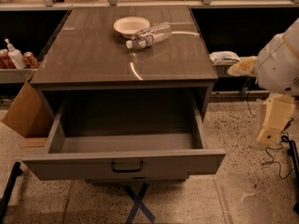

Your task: Close top drawer

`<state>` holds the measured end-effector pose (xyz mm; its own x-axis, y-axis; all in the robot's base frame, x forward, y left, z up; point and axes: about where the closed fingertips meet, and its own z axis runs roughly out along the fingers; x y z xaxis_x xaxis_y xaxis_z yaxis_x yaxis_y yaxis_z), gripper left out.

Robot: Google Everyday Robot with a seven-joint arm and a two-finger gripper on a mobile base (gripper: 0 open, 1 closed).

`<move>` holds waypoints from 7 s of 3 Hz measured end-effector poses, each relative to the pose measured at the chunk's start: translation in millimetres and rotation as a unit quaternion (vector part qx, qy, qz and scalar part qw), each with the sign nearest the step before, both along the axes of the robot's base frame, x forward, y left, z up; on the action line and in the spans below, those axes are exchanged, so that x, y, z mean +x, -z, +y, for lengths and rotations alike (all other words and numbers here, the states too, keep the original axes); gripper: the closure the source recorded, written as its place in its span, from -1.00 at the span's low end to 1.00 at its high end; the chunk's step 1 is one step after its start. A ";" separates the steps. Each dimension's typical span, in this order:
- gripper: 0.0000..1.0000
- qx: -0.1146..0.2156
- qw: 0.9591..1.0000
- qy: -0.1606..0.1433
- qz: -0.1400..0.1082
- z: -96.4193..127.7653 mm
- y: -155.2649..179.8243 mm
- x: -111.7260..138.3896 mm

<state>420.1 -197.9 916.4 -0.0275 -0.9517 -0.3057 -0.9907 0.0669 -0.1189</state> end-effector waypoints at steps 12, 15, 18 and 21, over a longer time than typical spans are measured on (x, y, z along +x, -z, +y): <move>1.00 0.113 0.992 -0.047 0.043 32.1 298.3 33.2; 1.00 0.115 0.993 -0.016 0.014 25.1 300.4 60.1; 1.00 0.110 0.991 0.057 -0.048 14.9 304.0 121.5; 1.00 0.111 0.987 0.094 -0.073 24.4 303.2 194.6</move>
Offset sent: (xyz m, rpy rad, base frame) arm -0.1104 0.0409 -0.2184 0.1899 0.3351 0.4475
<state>614.7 -173.5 613.2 -0.1380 -0.8430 -0.5198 -0.9318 0.2884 -0.2202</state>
